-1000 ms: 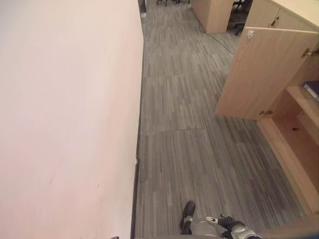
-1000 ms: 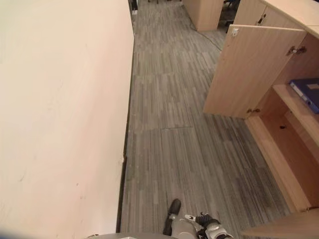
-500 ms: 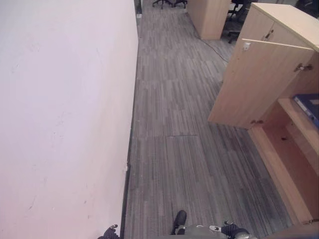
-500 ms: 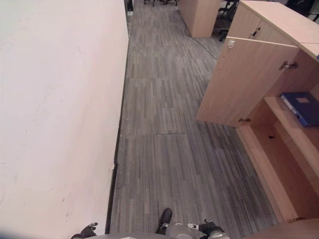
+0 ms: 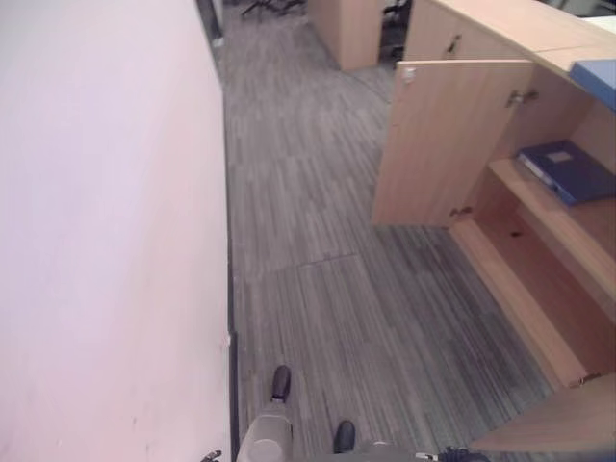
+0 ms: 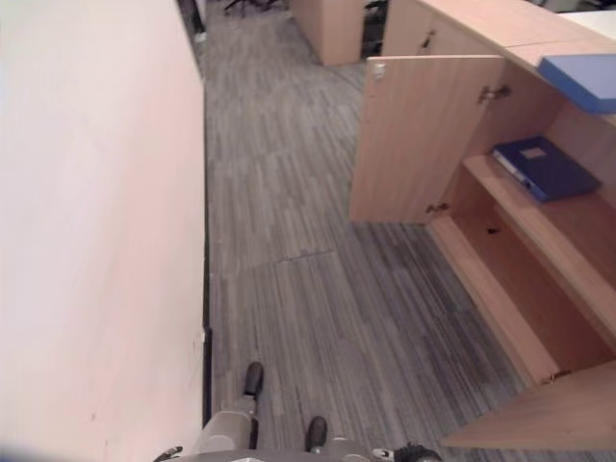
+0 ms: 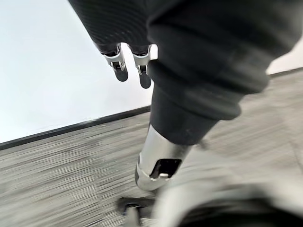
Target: Put the empty folder in the office cabinet
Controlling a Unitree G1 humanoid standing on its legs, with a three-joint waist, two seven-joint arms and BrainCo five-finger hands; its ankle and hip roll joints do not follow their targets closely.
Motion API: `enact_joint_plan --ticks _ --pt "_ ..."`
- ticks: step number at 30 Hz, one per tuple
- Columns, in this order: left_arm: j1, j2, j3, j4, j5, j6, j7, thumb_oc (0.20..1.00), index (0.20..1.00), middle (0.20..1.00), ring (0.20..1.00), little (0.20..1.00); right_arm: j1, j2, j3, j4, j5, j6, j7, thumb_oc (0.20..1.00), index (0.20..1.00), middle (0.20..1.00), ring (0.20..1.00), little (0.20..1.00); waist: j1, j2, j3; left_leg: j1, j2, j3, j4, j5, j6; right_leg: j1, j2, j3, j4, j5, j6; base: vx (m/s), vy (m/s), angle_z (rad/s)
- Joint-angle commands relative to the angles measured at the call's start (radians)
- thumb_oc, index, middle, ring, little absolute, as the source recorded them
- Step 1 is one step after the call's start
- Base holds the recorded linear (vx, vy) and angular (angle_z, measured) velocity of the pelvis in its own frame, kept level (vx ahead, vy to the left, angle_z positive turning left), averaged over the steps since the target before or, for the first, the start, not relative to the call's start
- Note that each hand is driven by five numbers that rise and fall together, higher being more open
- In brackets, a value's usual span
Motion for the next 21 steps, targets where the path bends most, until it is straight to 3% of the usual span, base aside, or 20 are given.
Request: enact_joint_plan --ticks 1,8,9,10,12,13,14,15,16,17,19,21 --pt "-0.004 -0.013 -0.007 0.016 0.006 -0.013 0.0 1.0 1.0 1.0 1.0 1.0 0.007 0.019 -0.023 -0.002 0.006 0.002 0.001 1.0 1.0 1.0 1.0 1.0 -0.02 -0.023 -0.052 0.046 -0.066 0.031 0.012 0.022 0.091 0.06 -0.136 -0.014 0.008 -0.014 0.125 0.2 0.169 -0.56" --pt "-0.006 -0.001 0.013 0.011 0.003 -0.014 -0.004 1.0 1.0 1.0 1.0 1.0 -0.002 0.027 -0.026 -0.01 0.002 0.007 0.008 1.0 1.0 1.0 1.0 1.0 -0.032 -0.013 -0.071 0.095 -0.114 0.082 -0.016 -0.026 0.13 0.041 -0.175 0.018 0.028 -0.006 0.167 0.11 0.152 -0.32" --pt "-0.005 0.004 0.023 0.01 0.001 -0.014 -0.002 1.0 1.0 1.0 1.0 1.0 -0.007 0.029 -0.024 -0.015 -0.004 0.008 0.013 1.0 1.0 1.0 1.0 1.0 -0.029 -0.008 -0.07 0.098 -0.131 0.101 -0.016 -0.042 0.142 0.02 -0.205 0.016 0.069 -0.007 0.188 0.08 0.305 -0.3" --pt "0.004 0.009 0.035 0.022 0.016 -0.012 -0.007 1.0 1.0 1.0 1.0 1.0 -0.022 0.026 -0.029 -0.021 -0.01 0.004 0.021 1.0 1.0 1.0 1.0 1.0 -0.021 0.005 -0.061 0.113 -0.156 0.132 -0.016 -0.072 0.163 -0.038 -0.261 -0.017 0.199 0.008 0.215 0.1 0.363 -0.34" --pt "0.012 0.014 0.045 0.026 0.021 -0.006 -0.01 1.0 1.0 1.0 1.0 1.0 -0.03 0.021 -0.036 -0.032 -0.003 0.003 0.022 1.0 1.0 1.0 1.0 1.0 -0.016 0.011 -0.044 0.132 -0.165 0.164 -0.016 -0.096 0.177 -0.099 -0.33 -0.085 0.331 0.091 0.213 0.07 0.221 -0.66" --pt "0.012 0.014 0.046 0.026 0.021 -0.006 -0.01 1.0 1.0 1.0 1.0 1.0 -0.03 0.021 -0.036 -0.033 -0.003 0.003 0.022 1.0 1.0 1.0 1.0 1.0 -0.015 0.01 -0.044 0.132 -0.166 0.165 -0.016 -0.096 0.178 -0.101 -0.331 -0.083 0.334 0.09 0.214 0.05 0.14 -0.77" --pt "0.014 0.019 0.049 0.027 0.024 -0.005 -0.013 1.0 1.0 1.0 1.0 1.0 -0.034 0.021 -0.036 -0.044 0.005 -0.002 0.023 1.0 1.0 1.0 1.0 1.0 -0.013 0.016 -0.035 0.141 -0.162 0.187 -0.016 -0.106 0.181 -0.122 -0.365 -0.156 0.386 0.11 0.203 0.12 0.141 -0.58" --pt "0.018 0.02 0.052 0.029 0.024 -0.003 -0.015 1.0 1.0 1.0 1.0 1.0 -0.04 0.025 -0.03 -0.054 0.007 -0.004 0.022 1.0 1.0 1.0 1.0 1.0 -0.013 0.018 -0.024 0.168 -0.16 0.206 -0.016 -0.137 0.177 -0.142 -0.397 -0.209 0.445 0.104 0.219 0.18 0.203 -0.56" --pt "0.016 0.019 0.052 0.028 0.029 0.0 -0.017 1.0 1.0 1.0 1.0 1.0 -0.062 0.031 -0.014 -0.073 0.008 -0.009 0.019 1.0 1.0 1.0 1.0 1.0 -0.019 0.026 -0.009 0.185 -0.142 0.252 -0.016 -0.153 0.175 -0.187 -0.402 -0.309 0.435 0.113 0.218 0.15 0.131 -0.65" --pt "0.016 0.019 0.052 0.028 0.029 0.0 -0.017 1.0 1.0 1.0 1.0 1.0 -0.062 0.031 -0.014 -0.073 0.008 -0.009 0.019 1.0 1.0 1.0 1.0 1.0 -0.019 0.026 -0.009 0.185 -0.142 0.252 -0.016 -0.153 0.175 -0.187 -0.402 -0.309 0.435 0.114 0.218 0.14 0.058 -0.84" --pt "0.02 0.019 0.047 0.024 0.04 0.004 -0.021 1.0 1.0 1.0 1.0 1.0 -0.081 0.034 0.001 -0.091 0.022 -0.018 0.016 1.0 1.0 1.0 1.0 1.0 -0.043 0.02 0.016 0.223 -0.143 0.27 -0.016 -0.168 0.177 -0.275 -0.298 -0.335 0.303 0.13 0.22 0.17 -0.026 -1.01" --pt "0.018 0.023 0.046 0.023 0.049 0.005 -0.021 1.0 1.0 1.0 1.0 1.0 -0.089 0.035 -0.001 -0.094 0.035 -0.019 0.015 1.0 1.0 1.0 1.0 1.0 -0.05 0.01 0.021 0.242 -0.151 0.271 -0.016 -0.184 0.173 -0.3 -0.264 -0.345 0.228 0.158 0.231 0.18 -0.048 -0.52"
